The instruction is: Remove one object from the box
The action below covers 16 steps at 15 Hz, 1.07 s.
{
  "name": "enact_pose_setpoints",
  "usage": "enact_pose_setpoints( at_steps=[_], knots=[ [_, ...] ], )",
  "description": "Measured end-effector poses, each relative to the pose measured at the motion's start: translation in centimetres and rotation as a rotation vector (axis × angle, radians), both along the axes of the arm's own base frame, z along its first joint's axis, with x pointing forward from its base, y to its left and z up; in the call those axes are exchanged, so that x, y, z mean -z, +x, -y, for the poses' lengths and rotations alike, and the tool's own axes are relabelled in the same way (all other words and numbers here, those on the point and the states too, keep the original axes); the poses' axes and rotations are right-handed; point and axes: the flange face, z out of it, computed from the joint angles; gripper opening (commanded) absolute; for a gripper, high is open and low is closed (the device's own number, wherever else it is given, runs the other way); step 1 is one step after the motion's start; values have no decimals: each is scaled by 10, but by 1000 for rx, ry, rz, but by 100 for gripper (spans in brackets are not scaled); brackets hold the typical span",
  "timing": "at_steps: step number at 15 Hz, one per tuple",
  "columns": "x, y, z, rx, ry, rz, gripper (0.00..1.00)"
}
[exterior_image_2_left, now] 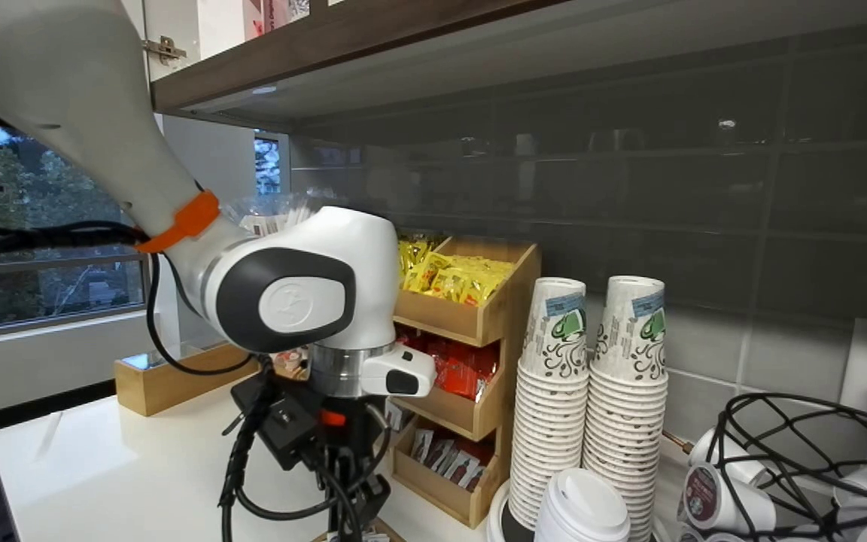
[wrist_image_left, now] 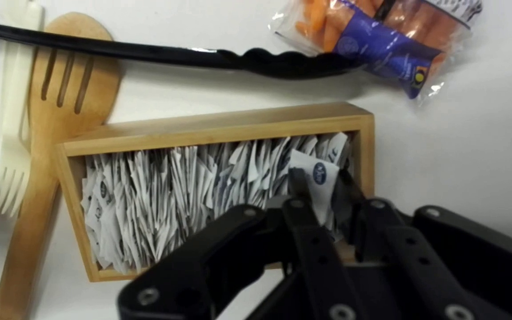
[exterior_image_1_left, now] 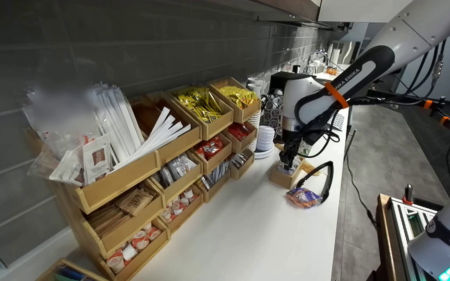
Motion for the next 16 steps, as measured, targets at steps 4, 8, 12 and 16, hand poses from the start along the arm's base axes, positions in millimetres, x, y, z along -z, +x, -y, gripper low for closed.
enact_pose_setpoints(
  at_steps=[4,8,12,16],
  knots=[
    [2,-2,0,-1,-1,-6,0],
    [-2,-1,0,0,-2,3,0],
    [-13,1,1,1,-4,25,8],
    [-17,1,1,0,-5,33,0]
  ],
)
